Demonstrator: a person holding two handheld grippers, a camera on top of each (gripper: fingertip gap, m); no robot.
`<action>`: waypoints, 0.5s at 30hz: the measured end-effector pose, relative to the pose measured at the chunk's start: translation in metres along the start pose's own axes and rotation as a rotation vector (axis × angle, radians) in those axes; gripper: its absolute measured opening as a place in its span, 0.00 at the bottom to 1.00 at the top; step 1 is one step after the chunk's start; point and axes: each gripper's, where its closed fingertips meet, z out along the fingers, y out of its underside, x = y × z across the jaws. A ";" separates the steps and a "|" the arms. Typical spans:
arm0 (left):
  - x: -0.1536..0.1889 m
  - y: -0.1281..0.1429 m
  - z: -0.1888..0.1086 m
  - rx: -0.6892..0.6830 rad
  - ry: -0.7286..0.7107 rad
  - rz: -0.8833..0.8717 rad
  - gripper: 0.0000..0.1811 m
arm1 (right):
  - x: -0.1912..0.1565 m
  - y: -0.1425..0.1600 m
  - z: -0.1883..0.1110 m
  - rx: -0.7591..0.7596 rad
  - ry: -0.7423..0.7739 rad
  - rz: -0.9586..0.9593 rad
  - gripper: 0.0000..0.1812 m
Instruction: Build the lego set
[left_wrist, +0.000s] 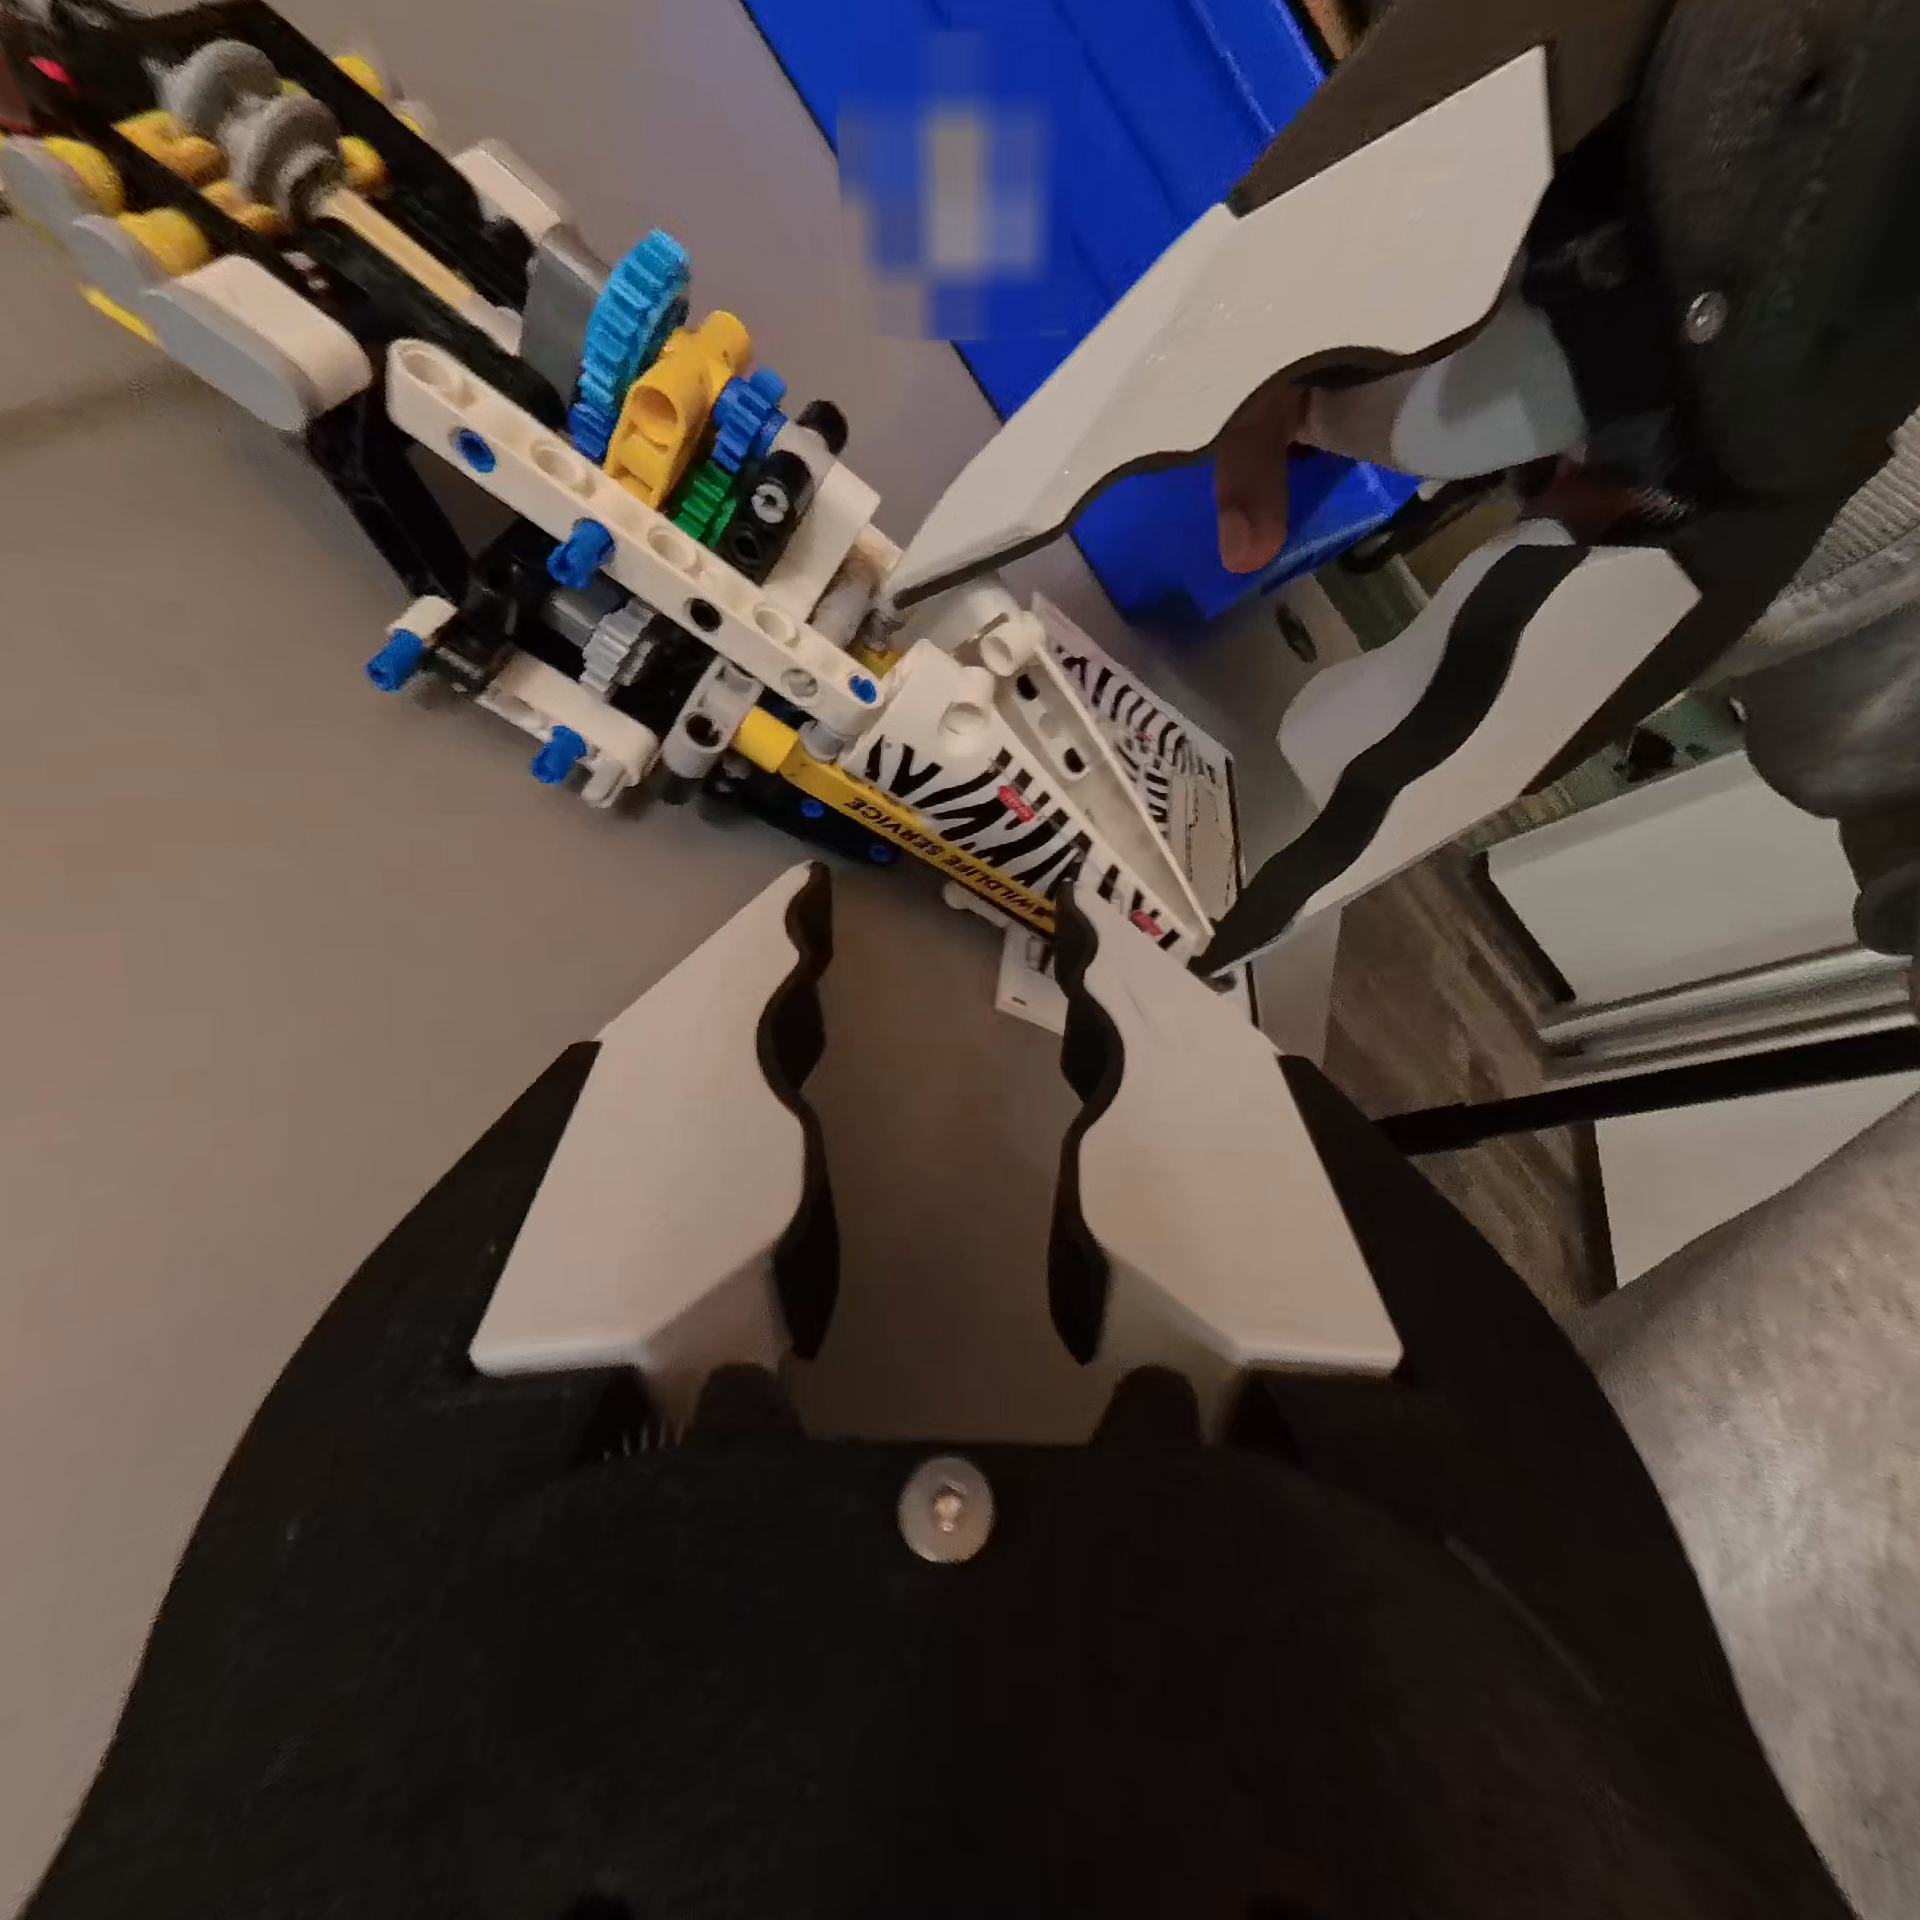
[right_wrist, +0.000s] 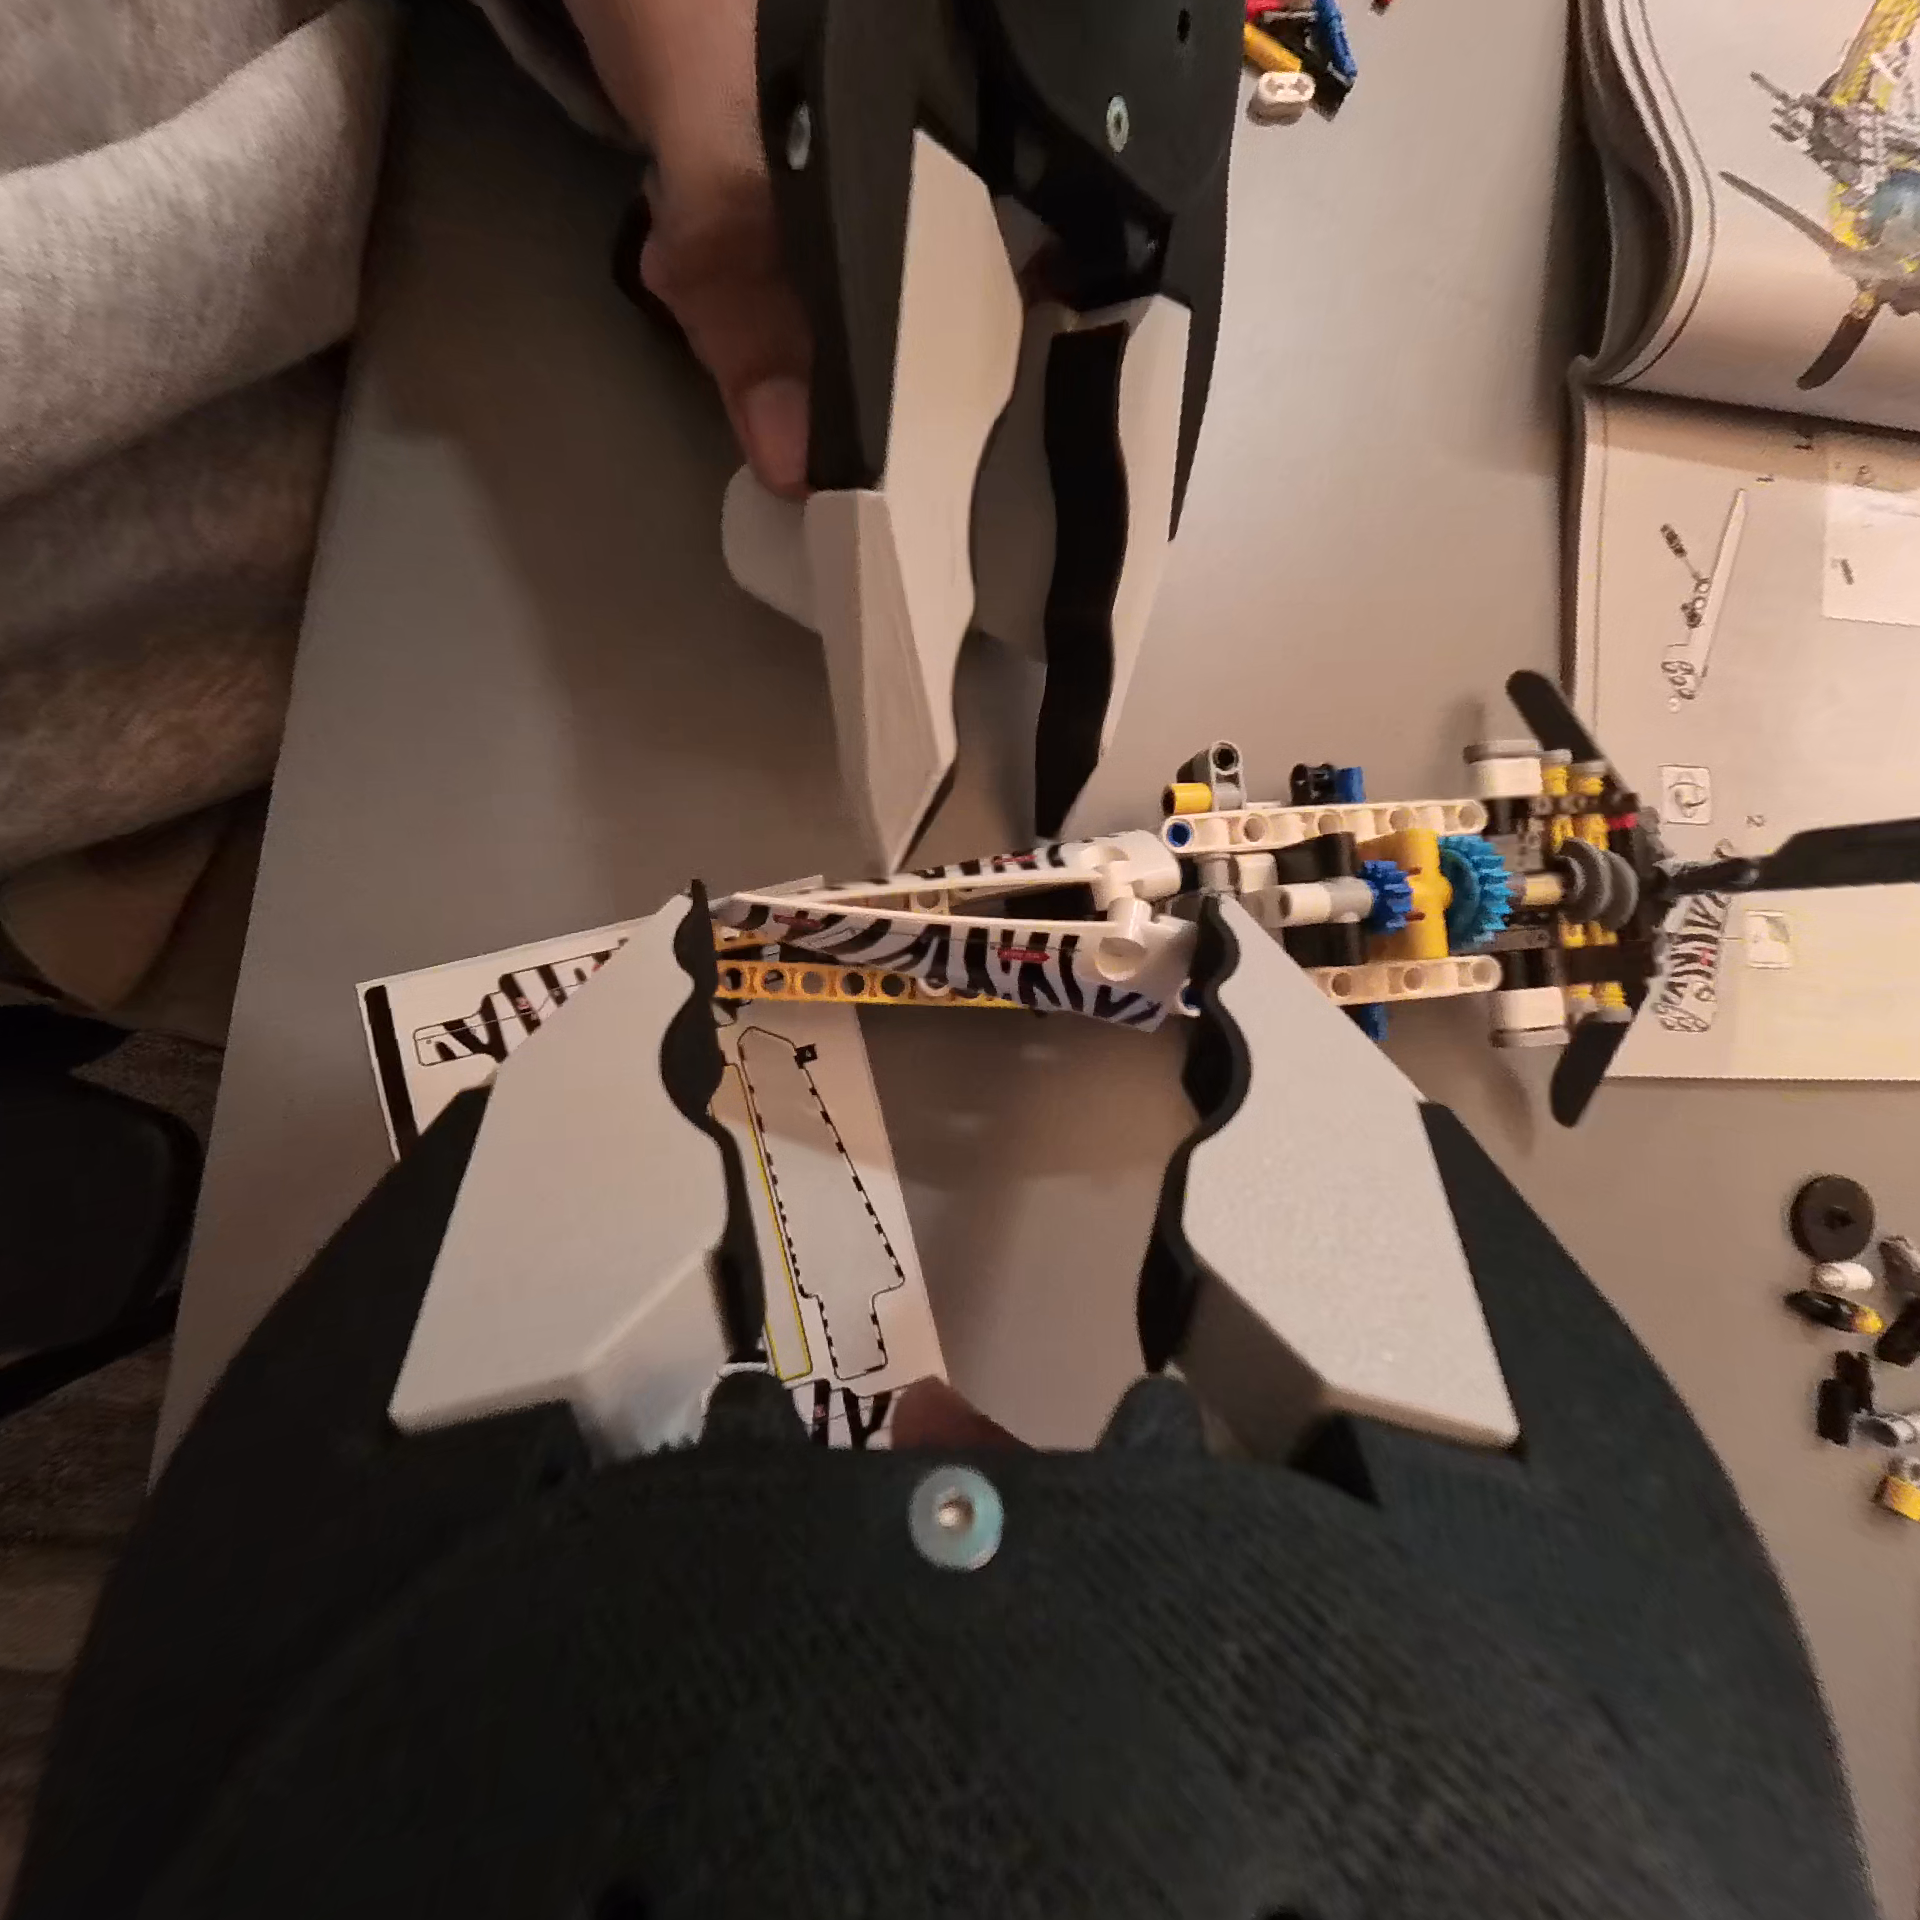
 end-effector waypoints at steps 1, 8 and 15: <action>-0.002 0.000 -0.001 0.001 -0.007 0.001 0.22 | 0.001 -0.001 0.000 0.004 -0.002 0.008 0.50; 0.002 -0.013 -0.002 0.074 0.033 -0.039 0.32 | 0.003 -0.001 -0.004 0.008 -0.010 0.012 0.50; -0.008 -0.021 0.011 0.093 -0.121 0.038 0.37 | 0.007 -0.003 -0.007 -0.017 0.026 -0.017 0.50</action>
